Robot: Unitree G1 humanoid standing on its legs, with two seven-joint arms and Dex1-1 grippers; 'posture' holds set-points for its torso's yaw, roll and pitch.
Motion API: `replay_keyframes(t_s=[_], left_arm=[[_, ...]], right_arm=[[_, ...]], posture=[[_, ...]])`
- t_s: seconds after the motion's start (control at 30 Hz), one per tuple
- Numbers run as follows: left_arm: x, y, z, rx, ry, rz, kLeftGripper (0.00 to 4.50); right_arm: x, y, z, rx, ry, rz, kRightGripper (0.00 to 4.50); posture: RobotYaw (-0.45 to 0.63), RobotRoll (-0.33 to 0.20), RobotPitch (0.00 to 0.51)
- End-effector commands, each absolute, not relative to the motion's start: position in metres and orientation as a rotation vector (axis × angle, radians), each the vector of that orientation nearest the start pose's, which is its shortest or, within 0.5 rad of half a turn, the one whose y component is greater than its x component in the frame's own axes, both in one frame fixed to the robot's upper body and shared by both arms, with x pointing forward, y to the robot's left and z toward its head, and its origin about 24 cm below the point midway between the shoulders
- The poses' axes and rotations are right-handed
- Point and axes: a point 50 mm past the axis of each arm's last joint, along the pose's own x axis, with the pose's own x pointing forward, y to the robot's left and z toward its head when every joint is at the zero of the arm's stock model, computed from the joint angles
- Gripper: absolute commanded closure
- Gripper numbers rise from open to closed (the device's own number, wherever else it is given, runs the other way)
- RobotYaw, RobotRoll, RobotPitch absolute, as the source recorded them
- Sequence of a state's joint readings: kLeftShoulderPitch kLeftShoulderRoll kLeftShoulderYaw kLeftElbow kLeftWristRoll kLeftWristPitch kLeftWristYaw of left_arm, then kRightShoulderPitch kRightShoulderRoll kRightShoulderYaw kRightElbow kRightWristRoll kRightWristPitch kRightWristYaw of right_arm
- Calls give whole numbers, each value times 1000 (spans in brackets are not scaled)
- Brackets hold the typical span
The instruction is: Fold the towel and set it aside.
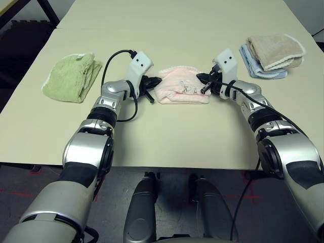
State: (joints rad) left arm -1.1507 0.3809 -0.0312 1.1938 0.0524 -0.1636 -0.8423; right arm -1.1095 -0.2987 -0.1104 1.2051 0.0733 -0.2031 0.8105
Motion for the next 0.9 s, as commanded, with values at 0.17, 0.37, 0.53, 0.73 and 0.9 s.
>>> replay_keyframes(t_s=[0.17, 0.37, 0.53, 0.73, 0.9], left_arm=[[394, 174, 213, 353, -119, -927, 4455], [363, 181, 207, 332, -142, -1037, 4455], [340, 187, 195, 297, -92, -1055, 4105], [328, 194, 183, 321, -76, -1048, 2004], [326, 199, 177, 364, -66, -1037, 126]], right_arm=[[395, -182, 189, -58, -228, 876, 4500], [377, -208, 181, -127, -223, 1006, 4500], [361, -227, 165, -256, -154, 1069, 4500], [352, -235, 154, -329, -121, 1096, 4500], [353, -239, 154, -335, -115, 1067, 3760]], posture=[[4, 0, 191], [2, 0, 167], [5, 0, 154], [12, 0, 144], [12, 0, 144]])
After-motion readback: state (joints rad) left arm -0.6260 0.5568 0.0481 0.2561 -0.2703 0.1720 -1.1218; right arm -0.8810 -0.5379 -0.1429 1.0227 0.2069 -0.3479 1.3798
